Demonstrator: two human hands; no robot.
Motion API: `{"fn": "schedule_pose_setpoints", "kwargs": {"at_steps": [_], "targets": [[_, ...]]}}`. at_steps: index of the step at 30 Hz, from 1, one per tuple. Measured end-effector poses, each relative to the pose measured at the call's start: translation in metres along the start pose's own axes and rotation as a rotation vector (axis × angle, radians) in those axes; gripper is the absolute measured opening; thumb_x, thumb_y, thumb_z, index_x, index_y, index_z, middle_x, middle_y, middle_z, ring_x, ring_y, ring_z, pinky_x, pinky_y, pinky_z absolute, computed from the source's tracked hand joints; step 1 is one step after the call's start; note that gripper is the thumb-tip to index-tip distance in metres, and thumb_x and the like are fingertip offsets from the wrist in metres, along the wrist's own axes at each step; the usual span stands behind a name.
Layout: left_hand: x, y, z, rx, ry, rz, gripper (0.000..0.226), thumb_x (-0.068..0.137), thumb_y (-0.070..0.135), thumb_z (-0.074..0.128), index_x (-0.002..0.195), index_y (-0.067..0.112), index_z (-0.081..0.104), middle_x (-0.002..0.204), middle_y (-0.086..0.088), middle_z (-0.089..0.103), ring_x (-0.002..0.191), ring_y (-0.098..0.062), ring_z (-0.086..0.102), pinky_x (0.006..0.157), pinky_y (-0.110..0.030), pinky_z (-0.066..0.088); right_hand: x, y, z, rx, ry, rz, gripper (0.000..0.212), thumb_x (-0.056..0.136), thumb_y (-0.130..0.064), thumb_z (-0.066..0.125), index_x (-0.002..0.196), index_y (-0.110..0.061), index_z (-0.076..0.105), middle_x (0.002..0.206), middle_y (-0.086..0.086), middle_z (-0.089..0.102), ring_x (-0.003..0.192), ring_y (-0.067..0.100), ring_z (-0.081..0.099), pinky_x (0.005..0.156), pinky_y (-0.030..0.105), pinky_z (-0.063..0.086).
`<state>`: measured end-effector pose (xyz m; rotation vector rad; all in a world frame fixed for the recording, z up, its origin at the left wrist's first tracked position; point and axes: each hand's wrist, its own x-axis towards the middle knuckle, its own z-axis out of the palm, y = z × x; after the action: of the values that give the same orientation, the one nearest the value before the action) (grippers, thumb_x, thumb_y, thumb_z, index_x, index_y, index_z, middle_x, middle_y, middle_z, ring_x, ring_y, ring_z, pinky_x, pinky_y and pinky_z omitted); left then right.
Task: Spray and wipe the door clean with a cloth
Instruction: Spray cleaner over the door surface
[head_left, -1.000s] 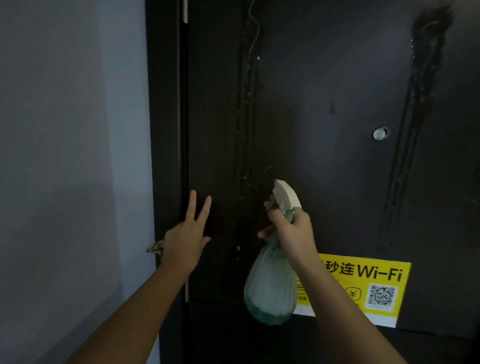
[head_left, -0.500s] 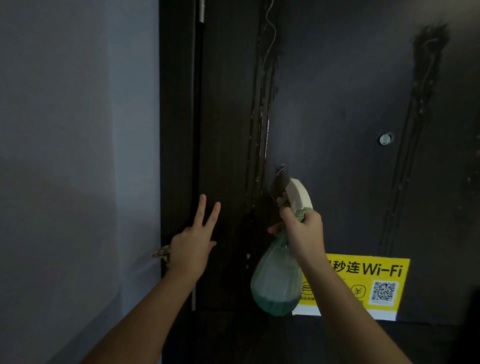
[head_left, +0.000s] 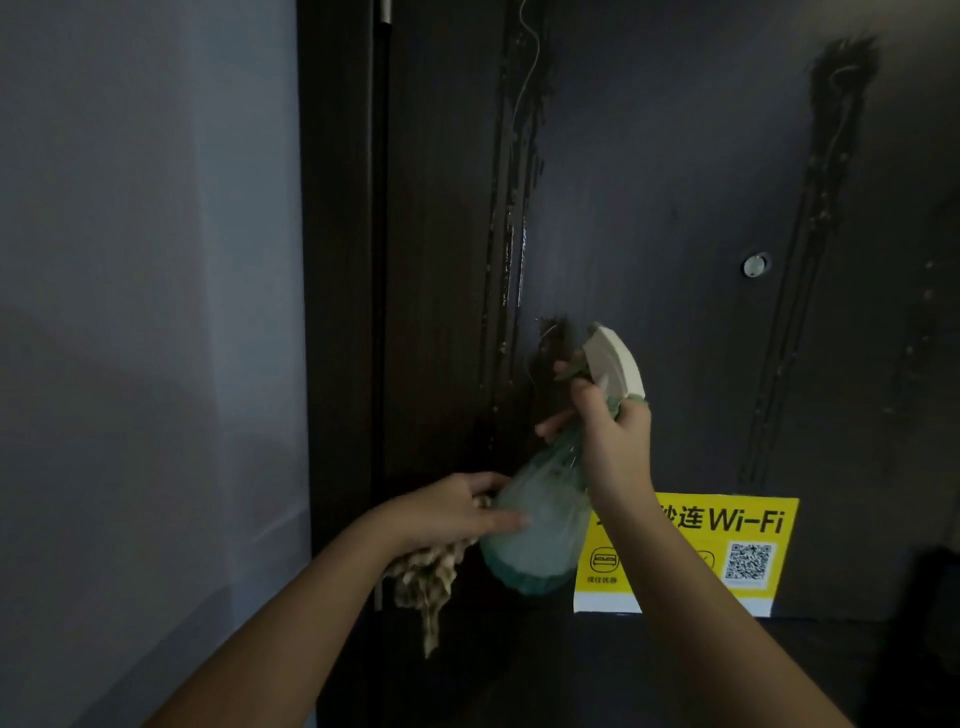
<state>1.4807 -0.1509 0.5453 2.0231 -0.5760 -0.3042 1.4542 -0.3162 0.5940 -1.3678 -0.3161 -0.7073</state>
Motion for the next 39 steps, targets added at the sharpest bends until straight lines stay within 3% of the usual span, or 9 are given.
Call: {"fn": "schedule_pose_setpoints", "kwargs": {"at_steps": [5,10,13,16,18,22,26,31,39], "targets": [[-0.005,0.004,0.001,0.030,-0.098,-0.013,0.059,0.077,0.030,0.077,0.122,0.041,0.041,0.121,0.015,0.054,0.113,-0.004,0.054,0.091,-0.021,0.050,-0.006,0.000,-0.009,0.114,-0.034,0.032,0.032,0.087,-0.025,0.053,0.111,-0.007,0.065,0.081,0.002,0.067,0.057,0.020,0.064,0.058,0.032,0.051],[-0.013,0.009,0.001,0.026,-0.110,-0.002,0.054,0.083,0.026,0.072,0.126,0.037,0.040,0.117,0.012,0.054,0.092,-0.004,0.059,0.058,-0.010,0.048,-0.007,-0.005,-0.016,0.278,-0.130,0.196,0.016,0.095,-0.014,0.052,0.108,-0.014,0.061,0.095,0.002,0.069,0.064,0.022,0.067,0.063,0.035,0.055],[-0.016,0.009,0.004,0.068,-0.090,0.003,0.057,0.084,0.025,0.070,0.133,0.028,0.041,0.110,0.016,0.052,0.081,0.001,0.056,0.053,-0.005,0.044,-0.003,-0.003,-0.015,0.231,-0.094,0.248,0.020,0.093,-0.013,0.052,0.111,-0.013,0.058,0.109,0.005,0.069,0.054,0.023,0.064,0.055,0.030,0.050],[-0.021,0.007,0.005,0.189,-0.005,0.021,0.055,0.077,0.042,0.074,0.125,0.035,0.050,0.110,0.019,0.054,0.098,0.001,0.056,0.077,-0.013,0.050,-0.001,-0.001,-0.013,0.073,-0.017,0.216,0.025,0.086,-0.015,0.056,0.109,-0.010,0.062,0.100,0.006,0.072,0.042,0.020,0.055,0.053,0.028,0.043],[-0.023,0.001,-0.004,0.343,0.239,0.076,0.051,0.074,0.050,0.074,0.120,0.038,0.055,0.117,0.017,0.055,0.106,0.000,0.055,0.091,-0.028,0.051,0.002,-0.001,-0.010,-0.010,0.000,0.212,0.019,0.086,-0.013,0.056,0.102,-0.008,0.066,0.088,0.008,0.072,0.039,0.019,0.053,0.055,0.030,0.043],[-0.020,-0.010,-0.023,0.982,0.753,0.134,0.066,0.086,0.035,0.066,0.144,0.030,0.034,0.157,0.000,0.017,0.097,-0.009,0.059,0.070,-0.025,0.053,0.007,-0.001,-0.008,-0.095,0.008,0.239,0.018,0.087,-0.014,0.056,0.100,-0.004,0.064,0.085,0.010,0.068,0.037,0.018,0.055,0.051,0.029,0.048],[-0.009,-0.018,-0.028,1.221,0.738,-0.025,0.092,0.087,0.034,0.066,0.152,0.032,0.001,0.157,-0.011,-0.024,0.081,-0.009,0.060,0.056,-0.022,0.050,0.004,0.003,-0.007,-0.181,-0.004,0.244,0.014,0.085,-0.016,0.055,0.091,-0.005,0.063,0.087,0.015,0.068,0.036,0.016,0.053,0.055,0.035,0.049],[-0.006,-0.019,-0.028,1.234,0.760,-0.041,0.087,0.091,0.022,0.060,0.152,0.033,-0.002,0.156,-0.012,-0.026,0.070,-0.010,0.057,0.051,-0.022,0.046,-0.005,0.008,-0.009,-0.303,-0.093,0.226,0.013,0.089,-0.016,0.055,0.096,-0.007,0.061,0.093,0.014,0.067,0.037,0.017,0.056,0.046,0.023,0.042],[-0.005,-0.024,-0.030,1.207,0.749,-0.053,0.092,0.089,0.012,0.059,0.150,0.037,-0.004,0.154,-0.008,-0.032,0.074,-0.010,0.060,0.053,-0.025,0.052,-0.018,0.018,-0.008,-0.406,-0.126,0.169,0.006,0.089,-0.014,0.058,0.093,-0.010,0.060,0.068,0.007,0.060,0.036,0.013,0.056,0.038,0.015,0.036]]}}
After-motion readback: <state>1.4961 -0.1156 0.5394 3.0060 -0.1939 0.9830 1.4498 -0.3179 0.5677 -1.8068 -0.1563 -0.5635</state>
